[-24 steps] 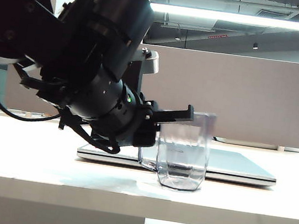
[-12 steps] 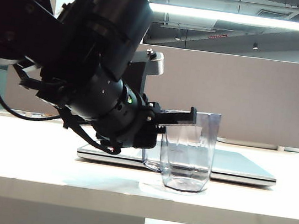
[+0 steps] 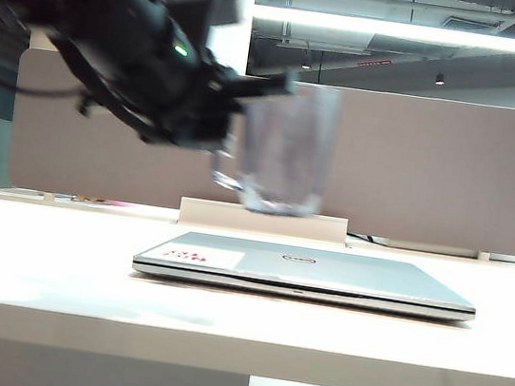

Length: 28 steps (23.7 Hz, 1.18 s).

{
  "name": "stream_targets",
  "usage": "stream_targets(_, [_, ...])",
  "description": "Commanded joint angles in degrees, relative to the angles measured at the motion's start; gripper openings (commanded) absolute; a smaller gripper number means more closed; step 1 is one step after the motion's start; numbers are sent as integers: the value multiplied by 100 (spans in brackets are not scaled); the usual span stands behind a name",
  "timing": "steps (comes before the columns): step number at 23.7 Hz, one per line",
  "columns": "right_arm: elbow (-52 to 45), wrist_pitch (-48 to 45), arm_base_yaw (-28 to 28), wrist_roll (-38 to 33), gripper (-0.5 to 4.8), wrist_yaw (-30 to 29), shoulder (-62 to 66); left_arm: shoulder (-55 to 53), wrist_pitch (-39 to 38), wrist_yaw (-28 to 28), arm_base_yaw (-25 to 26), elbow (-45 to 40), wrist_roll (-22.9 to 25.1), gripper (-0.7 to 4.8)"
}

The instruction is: Pick up the water cup and place it on the left side of the laptop.

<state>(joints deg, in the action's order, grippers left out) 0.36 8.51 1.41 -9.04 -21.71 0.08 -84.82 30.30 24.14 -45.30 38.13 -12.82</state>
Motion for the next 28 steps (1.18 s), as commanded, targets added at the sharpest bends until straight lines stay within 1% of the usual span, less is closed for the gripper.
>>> stream_targets(1, [-33,-68,0,-15,-6,-28,-9,339,-592,22,466,35,262,-5])
stream_targets(6, [-33,-68,0,-15,-6,-26,-9,433,-942,-46,1237,35,299,-5])
stream_targets(7, [-33,-68,0,-15,-5,-24,-9,433,-997,-234,1532,35,302,-5])
stream_targets(8, [-33,-68,0,-17,-5,-26,-9,431,-1005,-254,1759,35,302,-5])
stream_targets(12, [-33,-68,0,-15,-5,11,-9,352,-988,-282,2159,35,358,-5])
stream_targets(14, [-33,-66,-2,-15,-5,24,-9,234,-984,-446,2361,35,409,-5])
stream_targets(15, [-33,-66,-2,-17,-5,13,-9,83,-922,-671,2542,35,404,-5])
stream_targets(19, [-33,-66,-2,-15,-5,15,-9,-229,-522,-769,2634,35,422,-5])
stream_targets(22, [-33,-66,-2,-17,-5,13,-9,-643,61,-918,2634,35,452,-5])
stream_targets(28, [-33,-66,-2,-17,-5,13,-9,-1034,450,-896,2638,37,579,-5])
